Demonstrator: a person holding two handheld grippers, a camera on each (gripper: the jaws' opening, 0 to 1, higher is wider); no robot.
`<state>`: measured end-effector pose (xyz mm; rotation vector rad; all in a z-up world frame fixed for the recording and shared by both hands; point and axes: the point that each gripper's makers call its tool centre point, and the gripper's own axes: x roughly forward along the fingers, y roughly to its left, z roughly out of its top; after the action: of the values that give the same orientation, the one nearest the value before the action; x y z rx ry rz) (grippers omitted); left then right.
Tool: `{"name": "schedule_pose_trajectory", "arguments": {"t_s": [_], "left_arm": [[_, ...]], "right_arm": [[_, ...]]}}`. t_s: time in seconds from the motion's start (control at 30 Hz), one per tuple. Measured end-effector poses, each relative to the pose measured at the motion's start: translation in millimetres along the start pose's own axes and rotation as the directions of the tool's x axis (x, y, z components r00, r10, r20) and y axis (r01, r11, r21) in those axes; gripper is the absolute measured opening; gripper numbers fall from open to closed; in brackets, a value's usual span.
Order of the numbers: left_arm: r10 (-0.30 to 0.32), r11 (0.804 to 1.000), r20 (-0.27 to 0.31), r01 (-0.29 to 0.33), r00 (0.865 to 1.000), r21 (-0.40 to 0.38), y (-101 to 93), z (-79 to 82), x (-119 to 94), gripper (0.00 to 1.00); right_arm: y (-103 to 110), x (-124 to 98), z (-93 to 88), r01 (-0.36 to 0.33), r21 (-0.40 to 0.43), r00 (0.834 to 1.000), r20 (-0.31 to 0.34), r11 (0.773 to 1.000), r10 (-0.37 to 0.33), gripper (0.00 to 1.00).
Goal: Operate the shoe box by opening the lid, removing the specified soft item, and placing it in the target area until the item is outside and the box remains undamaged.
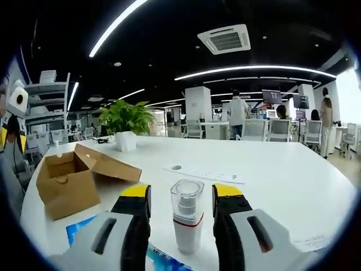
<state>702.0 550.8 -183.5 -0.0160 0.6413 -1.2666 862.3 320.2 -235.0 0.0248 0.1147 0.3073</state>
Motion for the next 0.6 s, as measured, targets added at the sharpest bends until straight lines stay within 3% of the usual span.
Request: {"name": "schedule_pose_trajectory", "arguments": {"t_s": [0.27,0.6], "left_arm": [[0.029,0.999,0.029,-0.03,0.999,0.019,-0.1,10.0,-18,0.33],[0.08,0.996,0.054,-0.082,0.995,0.038,19.6,24.4,-64,0.34]], "right_arm": [[-8,-27,5.3,0.058,-0.023,0.997,-0.054,0.998,-0.059,0.42],[5,-73,34.7,0.104,-0.032,0.988,-0.114,0.994,-0.107,0.44]]}}
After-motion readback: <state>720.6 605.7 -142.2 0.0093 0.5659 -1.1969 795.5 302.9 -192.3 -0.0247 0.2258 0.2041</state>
